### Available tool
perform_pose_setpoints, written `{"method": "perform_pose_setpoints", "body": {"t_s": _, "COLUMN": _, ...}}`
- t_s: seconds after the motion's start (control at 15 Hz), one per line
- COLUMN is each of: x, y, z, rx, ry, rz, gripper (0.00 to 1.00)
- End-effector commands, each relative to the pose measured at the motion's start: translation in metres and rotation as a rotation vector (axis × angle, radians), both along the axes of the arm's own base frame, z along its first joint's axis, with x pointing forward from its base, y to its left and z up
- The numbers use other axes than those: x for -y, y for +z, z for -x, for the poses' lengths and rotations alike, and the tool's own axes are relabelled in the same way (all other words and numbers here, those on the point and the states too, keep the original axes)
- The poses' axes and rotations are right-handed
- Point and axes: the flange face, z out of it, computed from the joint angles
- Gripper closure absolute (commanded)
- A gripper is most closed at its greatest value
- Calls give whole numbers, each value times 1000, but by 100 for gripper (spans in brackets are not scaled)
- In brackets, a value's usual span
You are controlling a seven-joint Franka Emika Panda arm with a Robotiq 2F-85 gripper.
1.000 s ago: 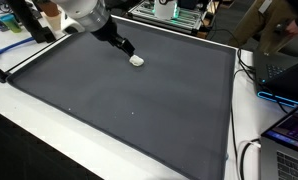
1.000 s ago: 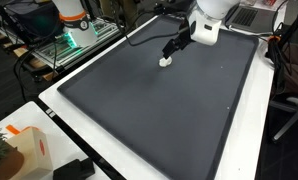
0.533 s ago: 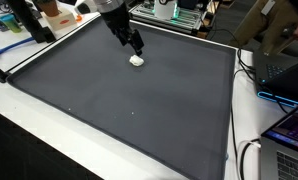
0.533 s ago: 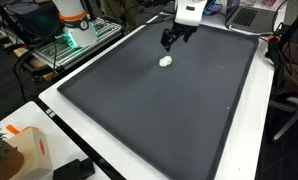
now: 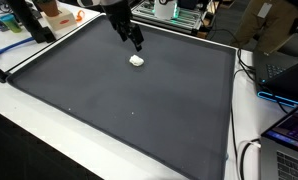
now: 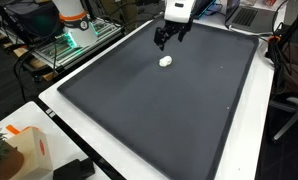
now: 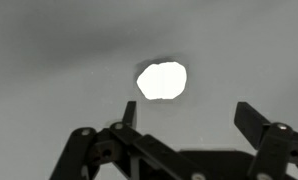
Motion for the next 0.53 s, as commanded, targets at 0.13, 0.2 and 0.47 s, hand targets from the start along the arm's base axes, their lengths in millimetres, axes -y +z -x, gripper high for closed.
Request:
{"method": "perform_pose_setpoints", "body": {"t_s": 0.13, "x": -6, "y": 6, "z": 53, "rx": 98, "ry": 71, "rz": 80, "gripper": 0}}
{"method": "perform_pose_setpoints", "body": {"t_s": 0.2, "x": -9, "y": 8, "z": 66, "rx": 116, "ry": 84, "rz": 95, "gripper": 0}}
{"method": "perform_pose_setpoints", "body": {"t_s": 0.47, "x": -36, "y": 21, "z": 121, "rx": 242, "ry": 138, "rz": 132, "gripper": 0}}
